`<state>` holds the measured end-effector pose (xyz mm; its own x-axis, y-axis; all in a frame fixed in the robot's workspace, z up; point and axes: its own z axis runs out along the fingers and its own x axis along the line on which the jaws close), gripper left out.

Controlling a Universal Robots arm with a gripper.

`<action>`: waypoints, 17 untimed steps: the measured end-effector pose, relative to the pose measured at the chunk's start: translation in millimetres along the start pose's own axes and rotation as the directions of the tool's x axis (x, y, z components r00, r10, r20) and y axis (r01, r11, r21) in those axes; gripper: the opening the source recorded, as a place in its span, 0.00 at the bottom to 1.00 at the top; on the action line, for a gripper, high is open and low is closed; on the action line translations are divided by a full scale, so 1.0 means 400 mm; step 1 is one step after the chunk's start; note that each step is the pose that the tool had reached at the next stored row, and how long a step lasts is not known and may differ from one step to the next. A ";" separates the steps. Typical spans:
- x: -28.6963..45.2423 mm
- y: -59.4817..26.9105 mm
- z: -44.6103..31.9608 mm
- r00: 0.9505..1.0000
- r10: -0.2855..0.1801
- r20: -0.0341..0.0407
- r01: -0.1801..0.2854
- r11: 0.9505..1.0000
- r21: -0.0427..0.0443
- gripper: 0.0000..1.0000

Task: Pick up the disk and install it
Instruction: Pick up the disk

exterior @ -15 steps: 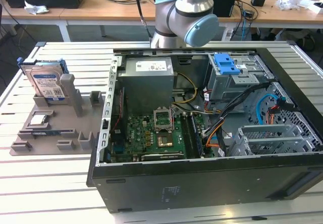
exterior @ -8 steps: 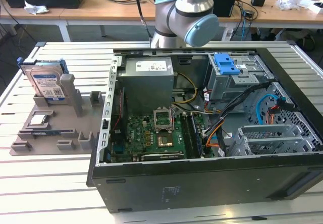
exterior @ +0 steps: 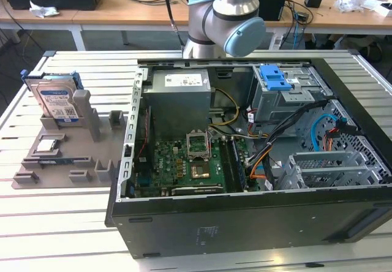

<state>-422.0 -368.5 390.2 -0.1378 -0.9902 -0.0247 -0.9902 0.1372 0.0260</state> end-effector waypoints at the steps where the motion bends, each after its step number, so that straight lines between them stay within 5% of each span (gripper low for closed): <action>1: 0.000 0.000 0.000 1.000 -0.026 -0.001 0.026 1.000 -0.001 0.11; 8: 0.000 0.000 0.000 0.998 -0.059 -0.001 0.059 0.998 -0.002 0.11; 13: 0.000 0.000 0.000 0.998 -0.060 -0.002 0.060 0.998 -0.002 0.54; 17: -0.001 -0.002 0.000 0.997 -0.071 -0.003 0.071 0.997 -0.002 0.54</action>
<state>-421.0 -368.0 390.1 -0.0669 -0.9975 -0.0236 -0.9975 0.0662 0.0260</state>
